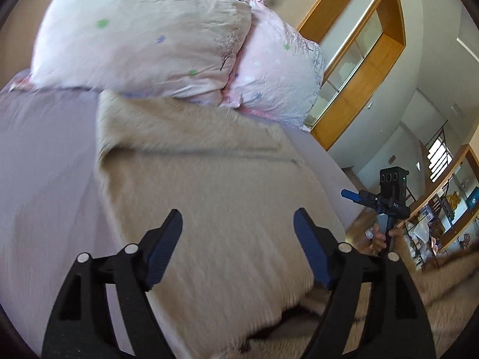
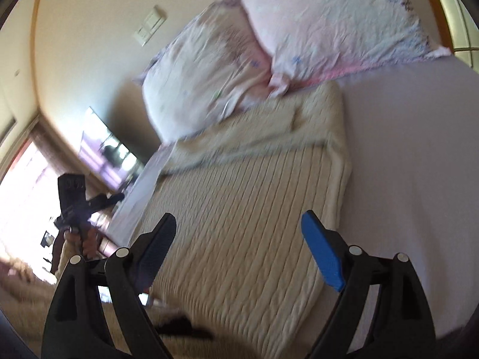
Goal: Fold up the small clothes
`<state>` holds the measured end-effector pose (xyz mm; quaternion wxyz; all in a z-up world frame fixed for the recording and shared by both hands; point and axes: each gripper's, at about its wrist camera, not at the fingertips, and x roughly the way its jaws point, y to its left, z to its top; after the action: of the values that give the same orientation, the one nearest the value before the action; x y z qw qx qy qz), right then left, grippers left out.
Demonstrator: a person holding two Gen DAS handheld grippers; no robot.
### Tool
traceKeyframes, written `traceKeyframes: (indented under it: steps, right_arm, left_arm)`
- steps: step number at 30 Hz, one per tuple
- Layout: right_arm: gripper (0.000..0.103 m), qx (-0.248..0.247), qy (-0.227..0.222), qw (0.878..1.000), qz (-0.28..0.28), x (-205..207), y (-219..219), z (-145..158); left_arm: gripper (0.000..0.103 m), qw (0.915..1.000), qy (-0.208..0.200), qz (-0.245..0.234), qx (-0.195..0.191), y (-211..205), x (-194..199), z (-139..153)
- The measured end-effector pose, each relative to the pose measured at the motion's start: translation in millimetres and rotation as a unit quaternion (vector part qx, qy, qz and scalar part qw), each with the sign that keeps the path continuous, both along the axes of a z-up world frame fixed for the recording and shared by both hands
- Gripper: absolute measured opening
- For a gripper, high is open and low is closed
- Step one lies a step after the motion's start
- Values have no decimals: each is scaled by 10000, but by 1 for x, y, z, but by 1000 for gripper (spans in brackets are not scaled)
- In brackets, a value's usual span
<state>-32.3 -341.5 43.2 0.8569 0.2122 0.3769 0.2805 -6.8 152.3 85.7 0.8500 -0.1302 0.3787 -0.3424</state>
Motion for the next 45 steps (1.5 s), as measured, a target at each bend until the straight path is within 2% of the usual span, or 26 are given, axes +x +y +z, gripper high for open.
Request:
traceKeyframes:
  steps: [4, 6, 11, 16, 17, 18, 19, 20, 21, 22, 25, 28, 31, 33, 35, 38, 40, 43, 45]
  right_arm:
    - [85, 71, 259, 9994, 194, -44, -8, -19]
    - [75, 244, 461, 9986, 83, -61, -18, -34]
    - [63, 721, 1066, 9915, -208, -63, -32, -82]
    - [54, 1208, 950, 9880, 129, -56, -19, -101]
    - [48, 1284, 913, 9873, 184, -54, -16, -104]
    - [36, 1323, 891, 9870, 219, -53, -14, -105]
    - [27, 1333, 855, 9871, 253, -52, -13, -107]
    - [10, 1341, 801, 9871, 340, -52, -10, -108]
    - [9, 1358, 755, 9870, 403, -54, -9, -106]
    - [9, 1407, 664, 9865, 506, -57, -7, -101]
    - [9, 1518, 182, 9861, 657, -57, -8, -65]
    - [8, 1429, -536, 9863, 619, -39, -12, -10]
    - [8, 1126, -1161, 9857, 469, 12, -12, 55]
    - [8, 1170, -1344, 9834, 333, 50, -10, 78]
    - [8, 1070, -1429, 9839, -43, 104, -4, 94]
    - [8, 793, -1138, 9877, -716, 179, -4, 82]
    - [8, 586, -615, 9901, -1117, 227, -3, 56]
    - [8, 331, -34, 9891, -1437, 254, -6, 15]
    - [8, 280, 265, 9851, -1676, 267, -9, -6]
  left_arm:
    - [80, 9995, 217, 152, -186, 33, -52, -32]
    - [79, 9978, 452, 390, -299, 47, -66, -53]
    - [76, 9931, 823, 598, -588, 59, -74, -92]
    - [68, 9911, 1098, 401, -637, 38, -64, -116]
    - [65, 9906, 1125, 375, -687, 35, -62, -119]
    - [63, 9899, 1152, 355, -750, 32, -60, -122]
    - [53, 9891, 1176, 351, -809, 30, -58, -125]
    - [34, 9877, 1225, 350, -903, 28, -55, -127]
    - [23, 9854, 1315, 351, -1018, 28, -53, -130]
    - [7, 9837, 1378, 350, -1104, 28, -52, -130]
    - [7, 9852, 1209, 374, -1158, 27, -56, -111]
    - [7, 9893, 658, 395, -1241, 31, -49, -62]
    - [7, 9921, 91, 615, -1085, 34, -13, -8]
    - [7, 9903, -186, 1009, -933, 37, 33, 22]
    - [7, 9853, -285, 1381, -964, 37, 75, 34]
    - [7, 9758, -222, 1967, -929, 35, 152, 34]
    - [7, 9719, 59, 2224, -769, 25, 200, 14]
    - [7, 9686, 652, 2349, -489, 12, 245, -22]
    - [7, 9663, 818, 2407, -409, 6, 257, -38]
